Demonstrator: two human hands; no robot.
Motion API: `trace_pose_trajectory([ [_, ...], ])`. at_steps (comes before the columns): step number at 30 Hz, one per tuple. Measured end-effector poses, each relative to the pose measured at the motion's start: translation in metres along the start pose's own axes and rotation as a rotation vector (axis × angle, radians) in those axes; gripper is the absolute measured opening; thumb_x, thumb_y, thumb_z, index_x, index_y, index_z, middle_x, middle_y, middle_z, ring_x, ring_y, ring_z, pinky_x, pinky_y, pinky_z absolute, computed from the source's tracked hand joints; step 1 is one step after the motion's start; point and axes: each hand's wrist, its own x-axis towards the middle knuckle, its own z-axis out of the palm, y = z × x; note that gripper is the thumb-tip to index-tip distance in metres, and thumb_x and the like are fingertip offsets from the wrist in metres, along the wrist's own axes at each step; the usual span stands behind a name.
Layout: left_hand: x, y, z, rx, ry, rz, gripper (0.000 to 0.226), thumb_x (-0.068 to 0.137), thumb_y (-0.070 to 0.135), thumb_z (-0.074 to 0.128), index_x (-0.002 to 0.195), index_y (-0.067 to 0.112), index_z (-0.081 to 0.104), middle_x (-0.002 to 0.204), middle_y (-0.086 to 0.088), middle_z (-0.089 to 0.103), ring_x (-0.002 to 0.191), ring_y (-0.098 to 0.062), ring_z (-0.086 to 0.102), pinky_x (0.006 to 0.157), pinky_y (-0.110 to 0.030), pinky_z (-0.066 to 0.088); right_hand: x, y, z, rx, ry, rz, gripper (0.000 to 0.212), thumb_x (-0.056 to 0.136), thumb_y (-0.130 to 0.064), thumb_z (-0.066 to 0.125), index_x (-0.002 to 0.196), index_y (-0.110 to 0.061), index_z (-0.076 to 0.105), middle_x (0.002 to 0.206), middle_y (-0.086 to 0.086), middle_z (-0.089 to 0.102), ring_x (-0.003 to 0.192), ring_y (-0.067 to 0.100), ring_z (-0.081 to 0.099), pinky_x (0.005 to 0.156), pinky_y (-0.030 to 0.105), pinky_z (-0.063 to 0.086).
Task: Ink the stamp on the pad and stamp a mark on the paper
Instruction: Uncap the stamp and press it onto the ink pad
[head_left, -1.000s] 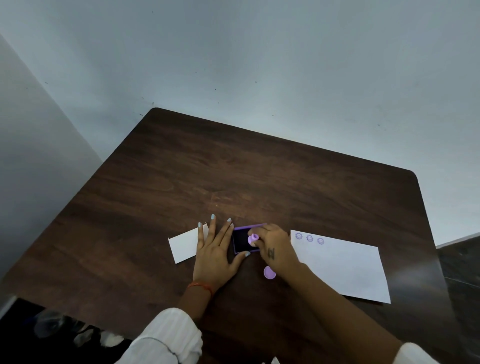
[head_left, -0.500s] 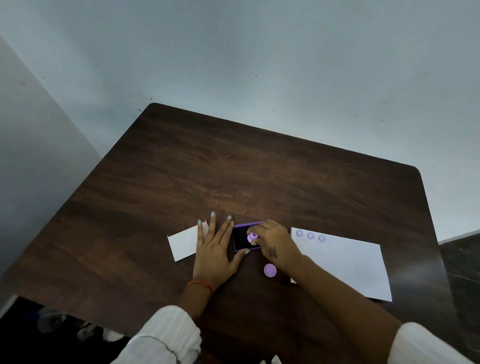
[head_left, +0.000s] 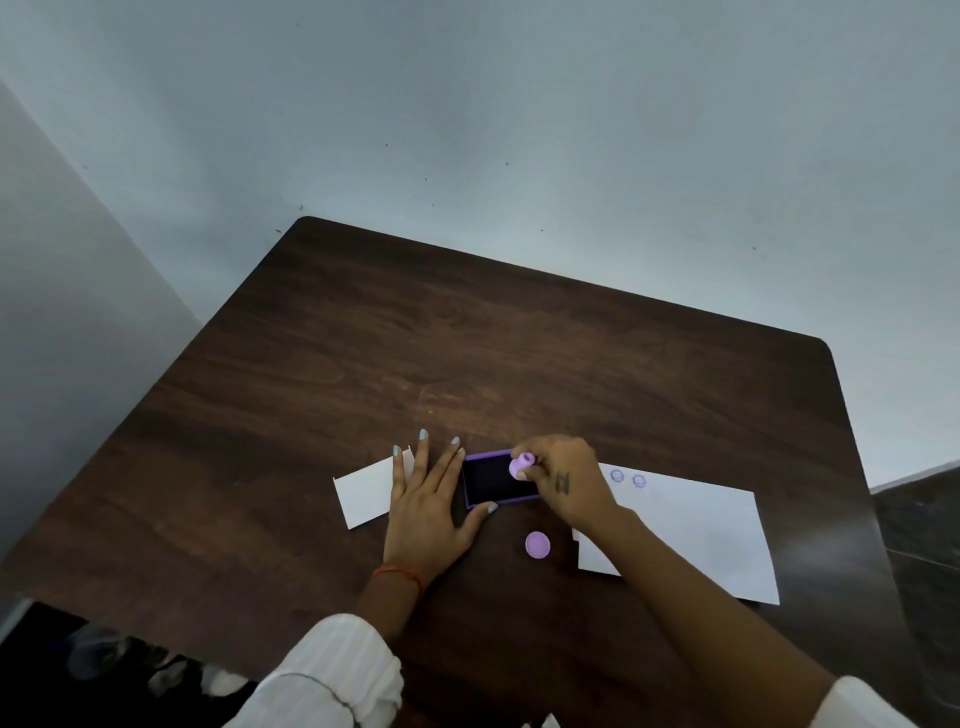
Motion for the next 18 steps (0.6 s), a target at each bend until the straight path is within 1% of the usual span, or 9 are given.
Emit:
trace_pose_trajectory([
  [1, 0.000, 0.000, 0.000, -0.001, -0.001, 0.002, 0.079, 0.082, 0.069, 0.029, 0.138, 0.015, 0.037, 0.147, 0.000, 0.038, 0.143, -0.024, 0.005, 0.114, -0.041, -0.016, -0.005, 0.000, 0.004, -0.019, 0.001, -0.008, 0.015, 0.080, -0.007, 0.053, 0.072, -0.002, 0.066, 0.077, 0.019, 0.068, 0.075, 0.035, 0.061, 0.069, 0.038, 0.045],
  [3, 0.000, -0.001, 0.001, 0.003, 0.005, 0.008, 0.081, 0.083, 0.072, 0.021, 0.138, 0.014, 0.037, 0.147, 0.000, 0.039, 0.143, -0.024, 0.005, 0.115, -0.042, -0.015, -0.009, -0.001, 0.011, -0.047, -0.005, 0.004, 0.015, 0.086, -0.005, 0.054, 0.093, -0.002, 0.067, 0.100, 0.018, 0.067, 0.095, 0.031, 0.059, 0.084, 0.033, 0.043],
  [5, 0.000, -0.002, 0.002, 0.007, 0.012, 0.013, 0.084, 0.082, 0.073, 0.017, 0.137, 0.013, 0.038, 0.146, -0.001, 0.040, 0.143, -0.025, 0.007, 0.115, -0.042, -0.014, -0.007, -0.001, 0.017, -0.157, -0.093, 0.029, 0.029, 0.086, -0.004, 0.056, 0.115, -0.006, 0.058, 0.122, 0.013, 0.060, 0.113, 0.026, 0.051, 0.095, 0.029, 0.037],
  [6, 0.000, -0.002, 0.002, 0.007, 0.012, 0.013, 0.083, 0.083, 0.073, 0.019, 0.137, 0.013, 0.038, 0.146, -0.001, 0.040, 0.143, -0.025, 0.007, 0.115, -0.043, -0.013, -0.005, 0.001, 0.021, -0.189, -0.101, 0.034, 0.034, 0.086, -0.003, 0.056, 0.119, -0.007, 0.055, 0.126, 0.010, 0.057, 0.116, 0.024, 0.048, 0.097, 0.027, 0.035],
  [9, 0.000, -0.002, 0.004, 0.003, 0.006, 0.001, 0.079, 0.082, 0.068, 0.032, 0.138, 0.014, 0.036, 0.146, -0.001, 0.039, 0.143, -0.024, 0.006, 0.115, -0.044, -0.011, -0.009, 0.001, 0.029, -0.202, 0.024, 0.003, 0.035, 0.080, 0.002, 0.056, 0.113, -0.008, 0.059, 0.119, 0.009, 0.062, 0.110, 0.024, 0.051, 0.090, 0.025, 0.038],
  [11, 0.000, -0.002, 0.004, 0.006, -0.001, 0.000, 0.078, 0.081, 0.066, 0.035, 0.139, 0.014, 0.035, 0.147, 0.000, 0.037, 0.143, -0.023, 0.004, 0.115, -0.044, -0.012, -0.015, -0.001, 0.035, -0.211, 0.087, -0.004, 0.035, 0.074, 0.004, 0.061, 0.108, -0.006, 0.062, 0.112, 0.012, 0.066, 0.104, 0.027, 0.055, 0.087, 0.030, 0.043],
  [13, 0.000, -0.003, 0.004, 0.002, 0.001, 0.002, 0.077, 0.081, 0.066, 0.035, 0.139, 0.014, 0.035, 0.147, 0.000, 0.037, 0.143, -0.022, 0.003, 0.115, -0.043, -0.013, -0.016, 0.003, 0.035, -0.212, 0.112, -0.078, 0.035, 0.065, 0.010, 0.069, 0.097, -0.004, 0.066, 0.097, 0.015, 0.071, 0.091, 0.031, 0.062, 0.076, 0.033, 0.051],
  [15, 0.000, -0.002, 0.004, -0.007, 0.009, 0.004, 0.077, 0.081, 0.065, 0.036, 0.138, 0.013, 0.038, 0.146, -0.001, 0.040, 0.143, -0.023, 0.006, 0.116, -0.043, -0.012, -0.010, 0.009, 0.025, -0.227, 0.080, -0.214, 0.033, 0.055, 0.013, 0.075, 0.083, -0.004, 0.068, 0.078, 0.013, 0.072, 0.072, 0.030, 0.066, 0.062, 0.028, 0.052],
  [18, 0.001, -0.001, 0.004, -0.004, 0.021, 0.002, 0.077, 0.081, 0.066, 0.036, 0.137, 0.013, 0.039, 0.145, -0.001, 0.042, 0.142, -0.025, 0.009, 0.116, -0.043, -0.011, -0.001, 0.014, 0.012, -0.289, -0.002, -0.356, 0.024, 0.056, 0.006, 0.081, 0.073, -0.006, 0.068, 0.068, 0.008, 0.072, 0.061, 0.024, 0.065, 0.057, 0.022, 0.048],
])
